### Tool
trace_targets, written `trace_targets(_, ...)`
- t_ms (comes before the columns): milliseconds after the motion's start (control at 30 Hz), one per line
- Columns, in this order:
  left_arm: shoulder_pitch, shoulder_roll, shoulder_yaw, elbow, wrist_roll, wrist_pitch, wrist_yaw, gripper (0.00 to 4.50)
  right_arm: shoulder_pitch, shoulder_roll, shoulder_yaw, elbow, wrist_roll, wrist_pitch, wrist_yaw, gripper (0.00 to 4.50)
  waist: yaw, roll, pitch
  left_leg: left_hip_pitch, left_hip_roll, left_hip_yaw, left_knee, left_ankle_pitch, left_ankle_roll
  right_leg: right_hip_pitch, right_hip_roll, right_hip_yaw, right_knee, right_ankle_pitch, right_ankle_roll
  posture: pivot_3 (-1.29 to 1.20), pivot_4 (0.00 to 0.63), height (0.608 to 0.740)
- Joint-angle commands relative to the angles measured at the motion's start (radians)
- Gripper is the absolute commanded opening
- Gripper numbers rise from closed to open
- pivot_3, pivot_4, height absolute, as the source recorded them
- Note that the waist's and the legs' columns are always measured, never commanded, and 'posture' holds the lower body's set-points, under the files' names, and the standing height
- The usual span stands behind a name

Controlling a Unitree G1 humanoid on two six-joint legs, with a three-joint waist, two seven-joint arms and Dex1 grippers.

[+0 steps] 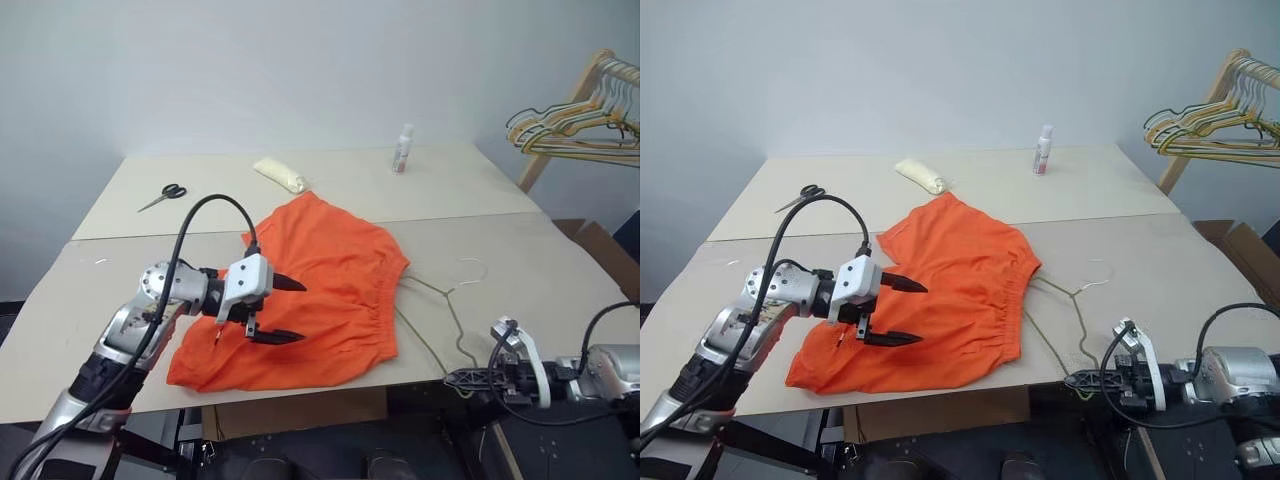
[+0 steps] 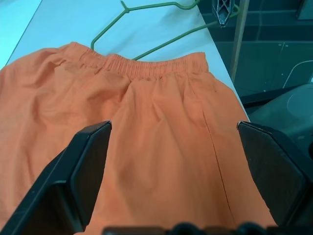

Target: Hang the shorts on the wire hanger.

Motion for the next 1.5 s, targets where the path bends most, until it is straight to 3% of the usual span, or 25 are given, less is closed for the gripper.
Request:
trace_targets(33,-0.003,0.0,0.01,-0.034,0.003,-0.001,0.017,4.46,-0.117,0.012,0.008,0.098,-0.022,0.013,0.043,0.0,-0.003,0.0,0.0,0.0,0.0,0.0,0.0,0.0,0.0,0.0,0.0,0.0,0.0,0.0,0.0,0.07,0.0,0.74)
trace_targets(167,0.01,-0.001,0.011,-0.045,0.003,0.002,0.03,4.46,-0.232,0.056,0.007,0.261,-0.066,0.037,0.019,0.0,-0.001,0.0,0.0,-0.001,0.0,-0.001,0.0,0.0,0.0,-0.001,0.0,-0.001,0.0,0.0,0.0,0.08,0.0,0.74)
trace_targets(400,0.036,0.009,0.02,-0.069,0.0,0.008,0.046,4.46,-0.24,0.095,-0.026,0.302,-0.12,-0.035,-0.006,0.0,0.019,0.0,0.0,-0.003,-0.001,-0.002,0.0,0.0,0.0,-0.002,-0.001,-0.001,0.001,0.001,0.0,0.09,0.0,0.74)
trace_targets(733,0.012,0.008,0.011,-0.043,0.012,-0.011,0.043,4.46,-0.12,0.119,-0.208,-0.026,-0.15,-0.253,-0.236,0.0,0.025,0.001,-0.001,-0.004,-0.001,-0.002,0.0,0.0,0.0,-0.003,-0.001,-0.001,0.001,0.002,0.0,0.06,0.0,0.74)
trace_targets(900,-0.052,-0.044,0.026,0.027,0.066,-0.071,0.121,4.46,-0.079,0.07,-0.211,-0.236,-0.207,-0.339,-0.31,0.0,0.026,0.001,-0.001,-0.004,-0.002,-0.002,0.0,0.0,0.0,-0.003,-0.002,-0.001,0.001,0.002,0.0,0.06,0.0,0.74)
trace_targets(1067,-0.229,-0.138,0.105,0.172,0.08,-0.137,0.26,4.46,-0.098,0.017,-0.221,-0.394,-0.231,-0.372,-0.342,0.0,0.026,0.001,-0.001,-0.005,-0.003,-0.003,0.0,0.0,0.0,-0.003,-0.001,-0.002,0.0,0.002,0.001,0.03,0.0,0.74)
trace_targets(1233,-0.459,-0.174,0.171,0.364,0.04,-0.215,0.242,4.46,-0.115,-0.041,-0.164,-0.485,-0.299,-0.434,-0.344,0.0,0.02,0.001,-0.001,-0.006,-0.005,-0.004,0.001,0.0,0.0,-0.004,-0.002,-0.003,-0.001,0.002,0.001,0.02,0.0,0.74)
trace_targets(1500,-0.851,-0.173,0.109,0.857,0.072,-0.387,-0.183,4.46,-0.226,-0.012,-0.044,-0.511,-0.368,-0.461,-0.345,0.0,-0.002,0.0,0.0,-0.008,-0.009,-0.003,0.004,0.0,0.0,-0.004,-0.002,-0.003,-0.003,0.002,0.002,0.03,0.0,0.74)
